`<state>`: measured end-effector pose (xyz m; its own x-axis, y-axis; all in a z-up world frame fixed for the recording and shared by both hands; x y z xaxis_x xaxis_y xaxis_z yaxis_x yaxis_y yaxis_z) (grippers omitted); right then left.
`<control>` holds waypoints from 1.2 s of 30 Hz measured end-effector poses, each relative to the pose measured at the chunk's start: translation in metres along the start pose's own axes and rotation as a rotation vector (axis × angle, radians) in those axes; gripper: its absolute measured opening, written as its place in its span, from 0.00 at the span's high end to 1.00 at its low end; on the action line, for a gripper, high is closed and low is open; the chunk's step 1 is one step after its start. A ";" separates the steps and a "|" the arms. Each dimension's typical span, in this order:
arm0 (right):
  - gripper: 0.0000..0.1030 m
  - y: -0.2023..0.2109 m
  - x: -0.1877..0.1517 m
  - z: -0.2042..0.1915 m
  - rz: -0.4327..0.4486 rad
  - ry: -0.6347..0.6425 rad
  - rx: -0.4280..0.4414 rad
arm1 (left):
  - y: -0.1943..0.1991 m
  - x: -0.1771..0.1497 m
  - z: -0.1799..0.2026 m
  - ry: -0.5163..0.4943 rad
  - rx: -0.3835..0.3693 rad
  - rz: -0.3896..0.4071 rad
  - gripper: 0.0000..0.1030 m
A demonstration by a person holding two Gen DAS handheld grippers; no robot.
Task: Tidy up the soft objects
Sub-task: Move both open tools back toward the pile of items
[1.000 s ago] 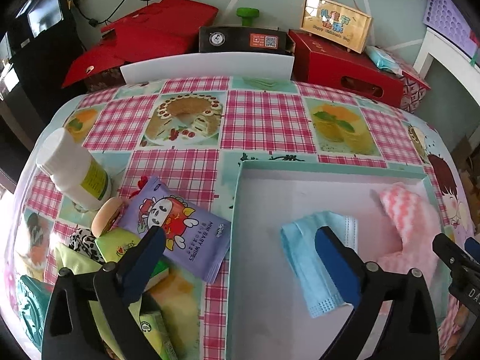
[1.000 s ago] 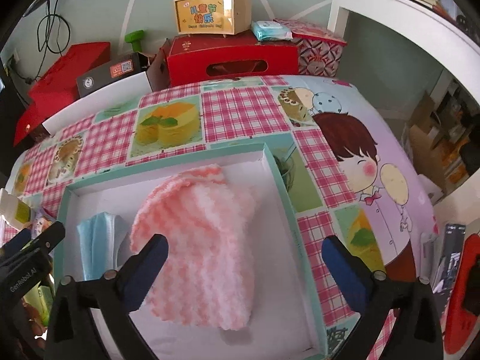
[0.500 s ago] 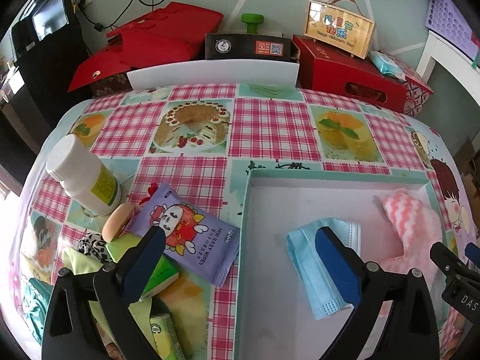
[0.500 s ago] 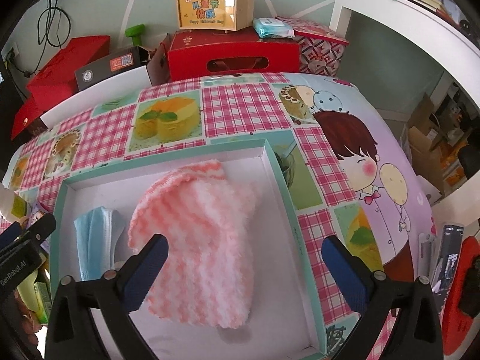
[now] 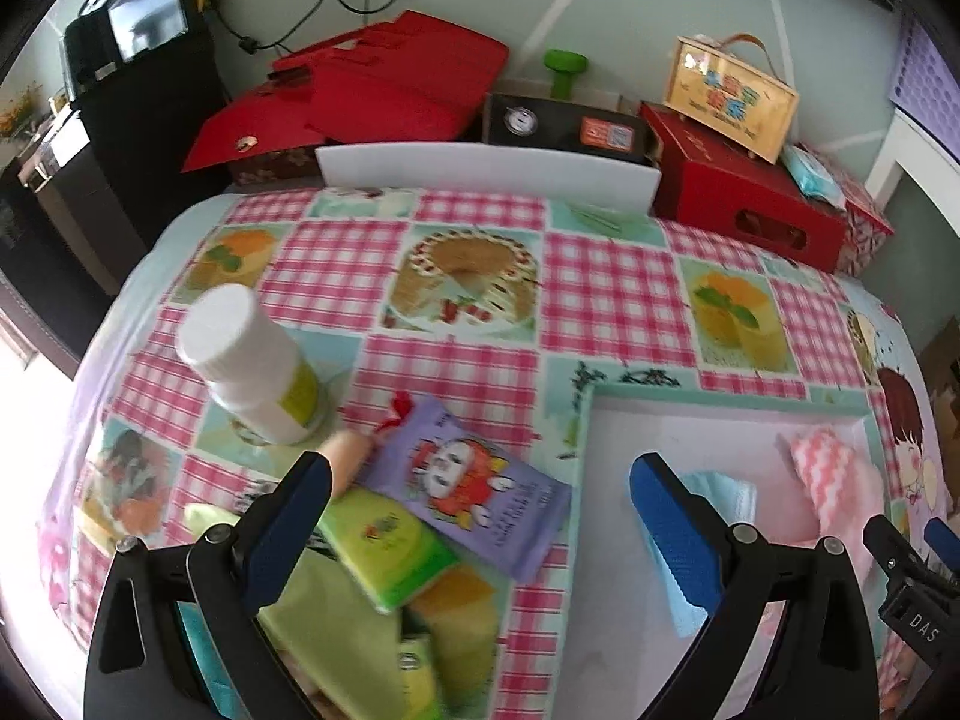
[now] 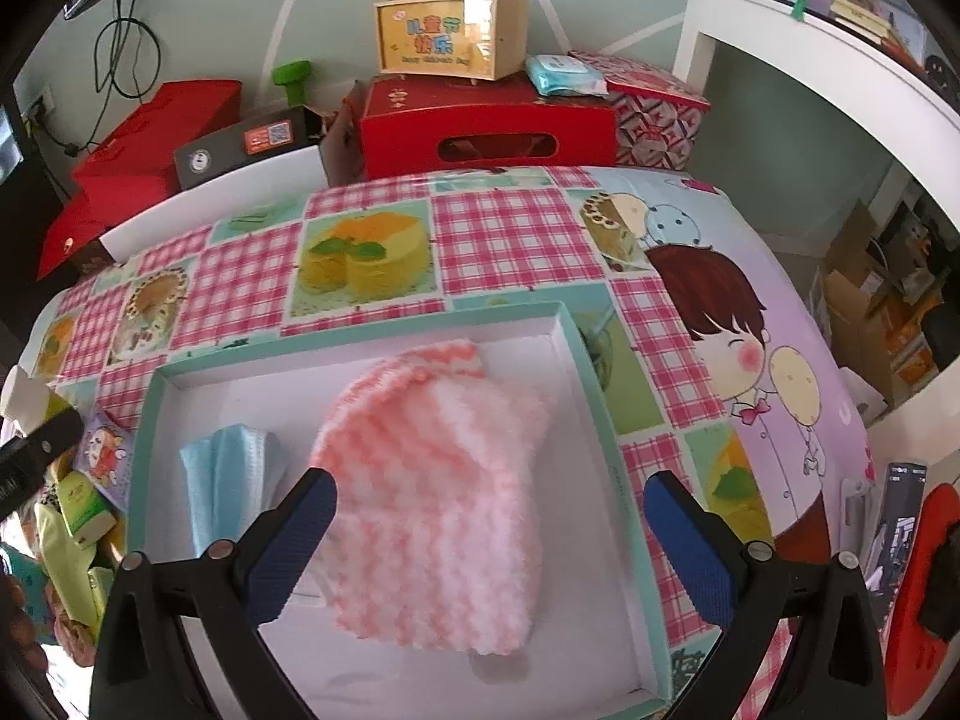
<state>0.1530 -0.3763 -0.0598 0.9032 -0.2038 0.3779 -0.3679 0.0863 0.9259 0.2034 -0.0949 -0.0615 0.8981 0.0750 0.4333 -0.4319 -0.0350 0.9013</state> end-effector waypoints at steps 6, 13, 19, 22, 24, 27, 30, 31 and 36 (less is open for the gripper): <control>0.00 0.003 0.001 -0.014 0.006 0.009 0.007 | 0.009 0.004 -0.036 0.045 0.036 0.007 0.03; 0.00 0.007 0.002 -0.046 0.019 0.061 0.017 | 0.017 0.002 -0.083 0.143 0.056 0.014 0.03; 0.00 0.009 0.000 -0.075 0.031 0.100 0.044 | 0.019 -0.004 -0.123 0.237 0.075 0.009 0.03; 0.00 0.009 -0.002 -0.092 0.035 0.129 0.055 | 0.021 -0.007 -0.142 0.275 0.088 0.013 0.03; 0.00 0.009 -0.003 -0.104 0.036 0.146 0.076 | 0.022 -0.009 -0.152 0.295 0.087 0.012 0.03; 0.00 0.009 -0.005 -0.127 0.040 0.180 0.116 | 0.021 -0.012 -0.166 0.330 0.086 0.000 0.03; 0.00 0.011 -0.007 -0.153 0.054 0.227 0.158 | 0.019 -0.016 -0.178 0.356 0.081 -0.011 0.03; 0.00 0.011 -0.009 -0.163 0.059 0.246 0.179 | 0.018 -0.017 -0.180 0.361 0.078 -0.015 0.03; 0.00 0.010 -0.019 -0.204 0.058 0.333 0.258 | 0.011 -0.021 -0.189 0.384 0.043 -0.042 0.03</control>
Point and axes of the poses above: each gripper's, at about its wrist camera, not at the fingertips, and y roughly against the way its jaws point, z to its right, x to its top, the point moved 6 cm from there along -y, roughly the way its jaws point, and after that the axes turned 7 degrees about -z, right-handed, at the moved point
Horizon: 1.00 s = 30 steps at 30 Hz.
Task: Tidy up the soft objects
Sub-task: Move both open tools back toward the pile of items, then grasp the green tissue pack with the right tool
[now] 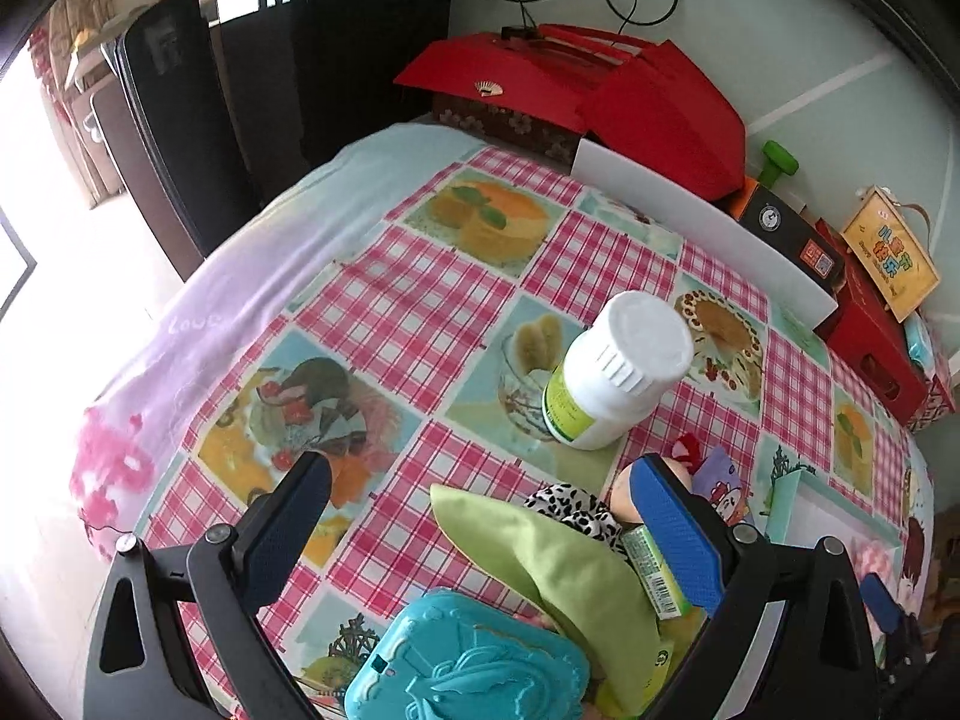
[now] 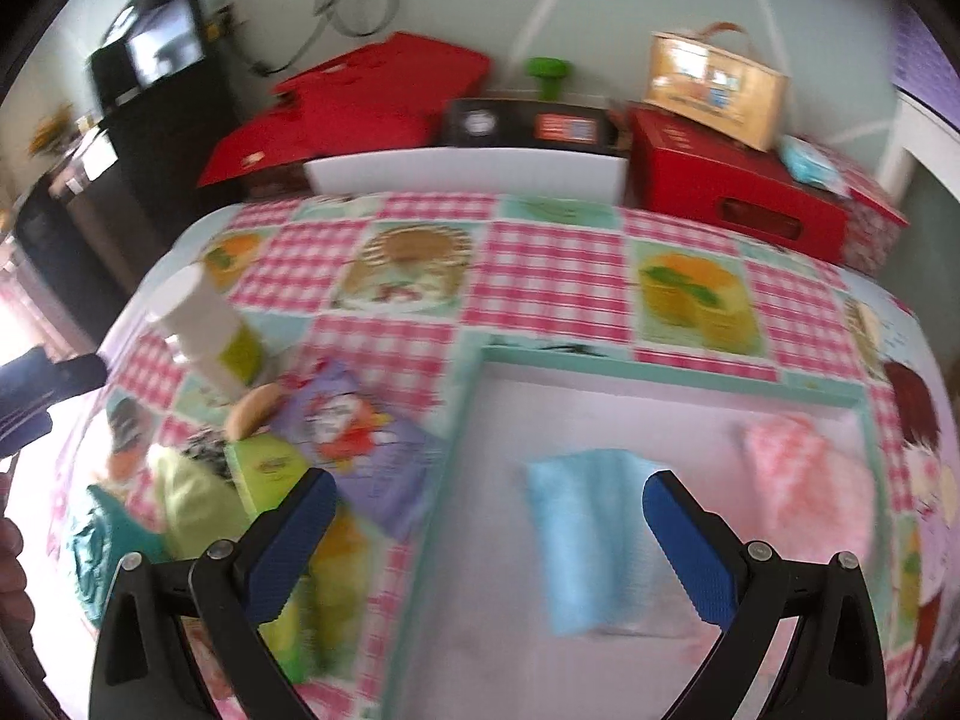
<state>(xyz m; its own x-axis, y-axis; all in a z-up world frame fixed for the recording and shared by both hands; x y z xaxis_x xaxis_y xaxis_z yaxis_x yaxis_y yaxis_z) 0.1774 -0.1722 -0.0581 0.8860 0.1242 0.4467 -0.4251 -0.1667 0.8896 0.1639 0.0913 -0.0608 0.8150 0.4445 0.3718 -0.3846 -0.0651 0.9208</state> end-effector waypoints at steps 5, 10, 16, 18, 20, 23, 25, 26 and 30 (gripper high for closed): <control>0.00 -0.016 0.000 -0.030 -0.021 0.043 0.085 | -0.009 -0.002 -0.002 0.002 -0.019 -0.040 0.03; 0.00 -0.025 -0.002 -0.052 -0.027 0.097 0.130 | -0.018 -0.006 0.006 -0.023 -0.050 -0.080 0.03; 0.00 -0.034 -0.008 -0.072 -0.047 0.148 0.183 | -0.033 -0.011 0.010 -0.022 -0.077 -0.134 0.03; 0.04 -0.038 -0.009 -0.073 -0.061 0.138 0.207 | -0.036 -0.011 0.011 -0.010 -0.095 -0.143 0.03; 0.08 -0.042 -0.010 -0.071 -0.074 0.115 0.229 | -0.038 -0.012 0.014 -0.009 -0.110 -0.150 0.03; 0.12 -0.048 -0.011 -0.070 -0.088 0.098 0.245 | -0.043 -0.014 0.018 -0.017 -0.125 -0.166 0.03; 0.16 -0.050 -0.012 -0.072 -0.097 0.104 0.258 | -0.046 -0.014 0.021 -0.020 -0.135 -0.176 0.03; 0.16 -0.050 -0.013 -0.074 -0.101 0.109 0.265 | -0.049 -0.015 0.021 -0.019 -0.140 -0.183 0.03; 0.20 -0.056 -0.016 -0.081 -0.124 0.123 0.285 | -0.057 -0.015 0.020 -0.011 -0.147 -0.208 0.03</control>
Point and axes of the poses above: each gripper's, at about its wrist camera, not at the fingertips, and y roughly against the way its jaws point, z to its right, x to its top, the point moved 6 cm from there along -y, roughly the way its jaws point, and after that the axes turned 7 degrees about -z, right-handed, at the moved point
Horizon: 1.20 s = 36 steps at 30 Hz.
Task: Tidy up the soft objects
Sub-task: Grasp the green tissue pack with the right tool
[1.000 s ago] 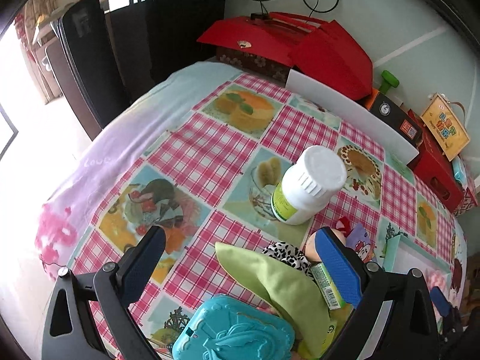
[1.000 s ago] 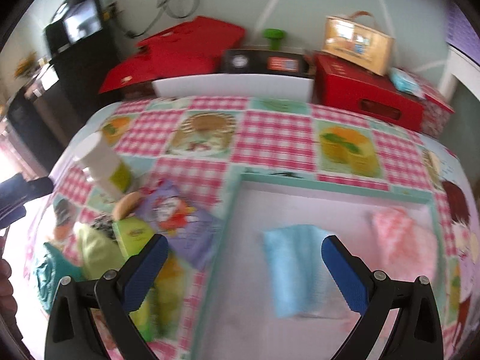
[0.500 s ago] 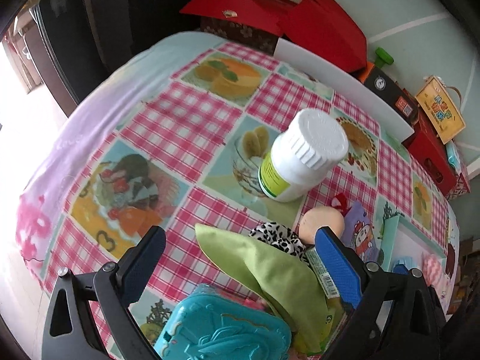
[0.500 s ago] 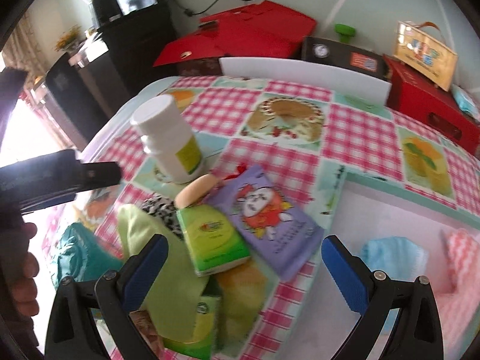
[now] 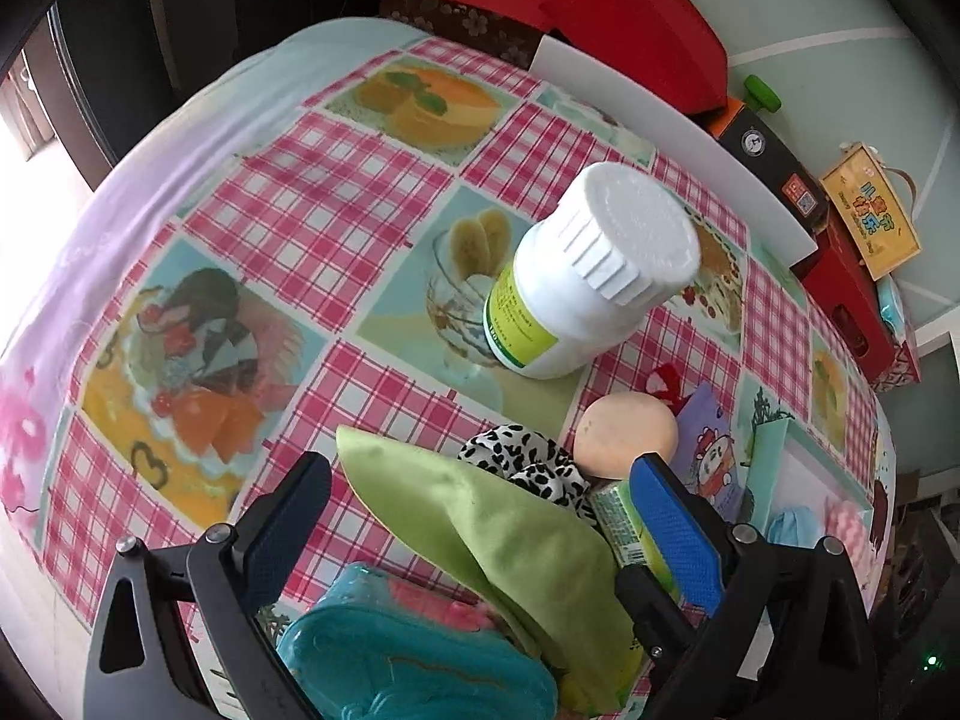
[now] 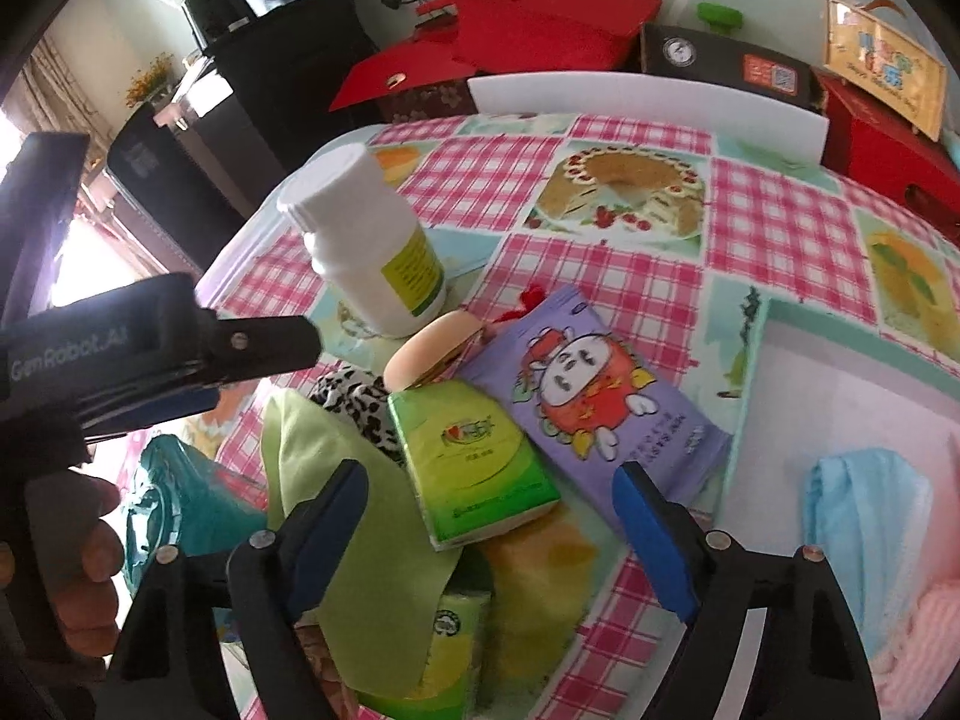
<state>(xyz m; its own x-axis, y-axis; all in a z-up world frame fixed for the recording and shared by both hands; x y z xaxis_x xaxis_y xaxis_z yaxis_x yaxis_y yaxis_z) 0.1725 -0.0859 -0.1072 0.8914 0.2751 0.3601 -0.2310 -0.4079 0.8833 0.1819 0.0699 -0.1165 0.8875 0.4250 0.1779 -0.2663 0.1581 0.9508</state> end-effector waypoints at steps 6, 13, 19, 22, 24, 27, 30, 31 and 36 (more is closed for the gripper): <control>0.21 -0.008 0.000 0.002 -0.013 -0.013 0.022 | -0.002 0.001 -0.003 0.013 -0.008 -0.006 0.03; 0.26 -0.014 0.002 0.002 -0.019 -0.022 0.046 | -0.006 0.004 0.001 0.001 -0.003 -0.009 0.03; 0.40 -0.016 0.002 0.006 -0.027 -0.031 0.042 | -0.014 0.004 0.008 -0.016 0.001 -0.023 0.03; 0.43 -0.014 0.002 0.007 -0.026 -0.035 0.047 | -0.016 0.003 0.012 -0.022 -0.001 -0.027 0.04; 0.43 -0.014 0.001 0.007 -0.027 -0.034 0.046 | -0.018 0.005 0.015 -0.031 0.006 -0.025 0.05; 0.43 -0.013 0.001 0.007 -0.031 -0.033 0.044 | -0.018 0.007 0.023 -0.049 0.008 -0.014 0.05; 0.43 -0.012 0.000 0.007 -0.034 -0.034 0.045 | -0.022 0.012 0.037 -0.069 -0.001 -0.010 0.05; 0.43 -0.012 0.000 0.007 -0.035 -0.034 0.043 | -0.023 0.012 0.040 -0.075 -0.004 -0.008 0.05; 0.44 -0.010 -0.001 0.008 -0.033 -0.039 0.040 | -0.029 0.014 0.058 -0.091 -0.027 -0.011 0.08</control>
Point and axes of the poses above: each gripper's, at about its wrist camera, not at the fingertips, and y roughly against the way its jaws point, z to its right, x to its top, the point moved 6 cm from there along -y, roughly the way its jaws point, and after that the axes turned 7 degrees about -z, right-handed, at the moved point
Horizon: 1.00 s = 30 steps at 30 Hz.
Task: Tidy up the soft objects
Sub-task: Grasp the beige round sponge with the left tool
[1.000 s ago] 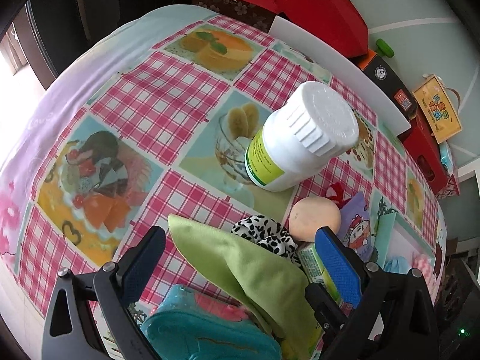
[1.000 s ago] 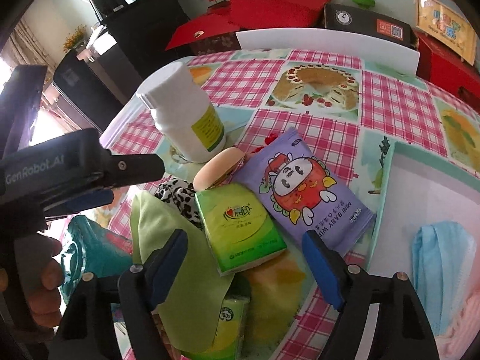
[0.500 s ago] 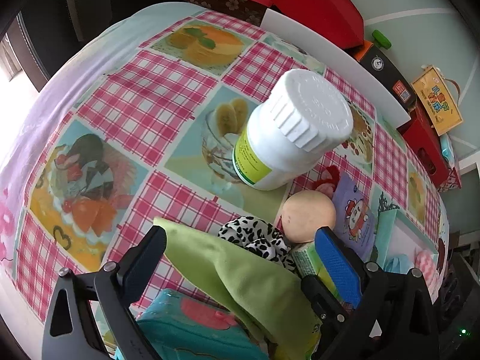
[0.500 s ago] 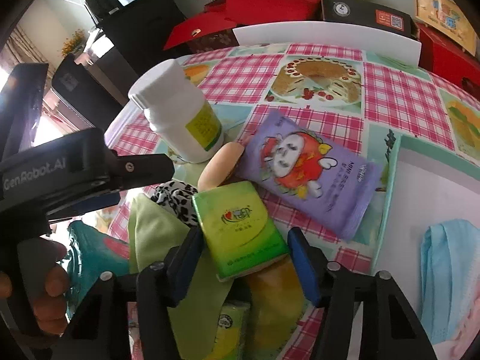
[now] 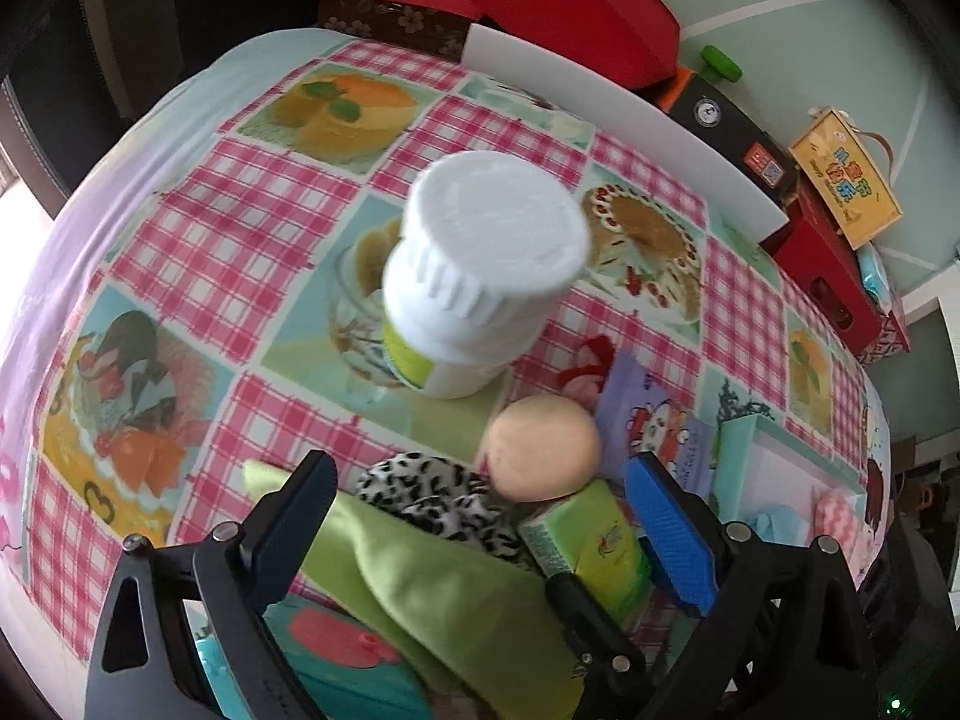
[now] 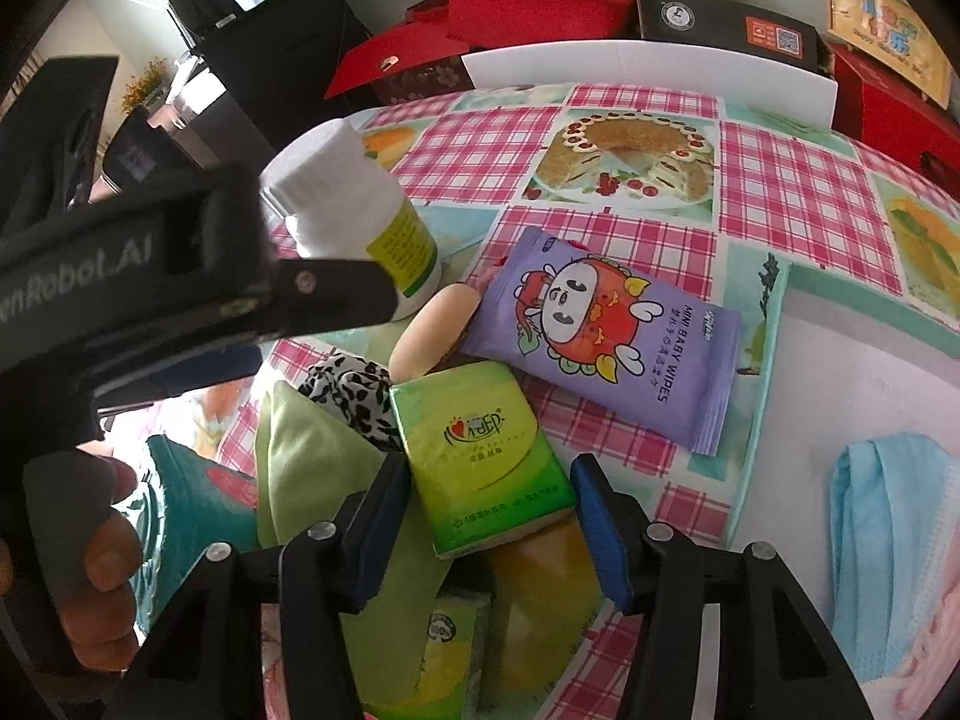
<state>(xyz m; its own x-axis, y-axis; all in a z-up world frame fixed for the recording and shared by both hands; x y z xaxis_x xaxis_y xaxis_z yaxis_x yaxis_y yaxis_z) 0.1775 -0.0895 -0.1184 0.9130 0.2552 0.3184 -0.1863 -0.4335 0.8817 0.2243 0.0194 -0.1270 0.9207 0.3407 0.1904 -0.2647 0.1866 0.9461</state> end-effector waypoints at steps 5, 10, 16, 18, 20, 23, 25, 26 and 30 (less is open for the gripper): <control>0.44 0.010 0.001 0.000 0.022 -0.001 0.004 | 0.002 -0.006 -0.002 0.003 -0.010 -0.003 0.09; 0.44 0.015 0.000 -0.001 0.026 0.009 0.003 | 0.006 -0.010 -0.006 0.006 -0.019 -0.003 0.09; 0.45 0.030 -0.001 0.002 0.055 0.001 0.005 | 0.007 -0.008 -0.005 0.008 -0.024 0.001 0.09; 0.46 0.039 0.000 0.005 0.071 -0.006 -0.001 | 0.007 -0.009 -0.004 0.008 -0.026 0.000 0.09; 0.46 0.046 0.001 0.009 0.084 -0.014 -0.007 | 0.007 -0.009 -0.004 0.006 -0.024 0.001 0.09; 0.46 0.059 0.002 0.016 0.109 -0.028 -0.015 | 0.006 -0.009 -0.002 0.001 -0.023 -0.001 0.09; 0.46 0.067 0.003 0.021 0.124 -0.038 -0.020 | 0.004 -0.009 -0.001 -0.003 -0.022 -0.005 0.09; 0.46 0.071 0.003 0.023 0.133 -0.044 -0.021 | 0.003 -0.009 0.000 -0.006 -0.022 -0.007 0.09; 0.46 0.092 0.004 0.032 0.177 -0.068 -0.029 | -0.003 -0.008 0.005 -0.014 -0.021 -0.021 0.09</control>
<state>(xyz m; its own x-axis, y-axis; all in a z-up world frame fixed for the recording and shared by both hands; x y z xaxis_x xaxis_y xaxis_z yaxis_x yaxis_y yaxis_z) 0.1757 -0.1564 -0.0474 0.8871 0.1174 0.4463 -0.3561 -0.4409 0.8239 0.2190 0.0115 -0.1305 0.9299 0.3236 0.1748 -0.2516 0.2131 0.9441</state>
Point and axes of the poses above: each gripper's, at about its wrist camera, not at the fingertips, and y roughly against the way its jaws point, z to its right, x to its top, the point moved 6 cm from there along -y, roughly the way its jaws point, and after that the axes turned 7 degrees about -z, right-handed, at the moved point
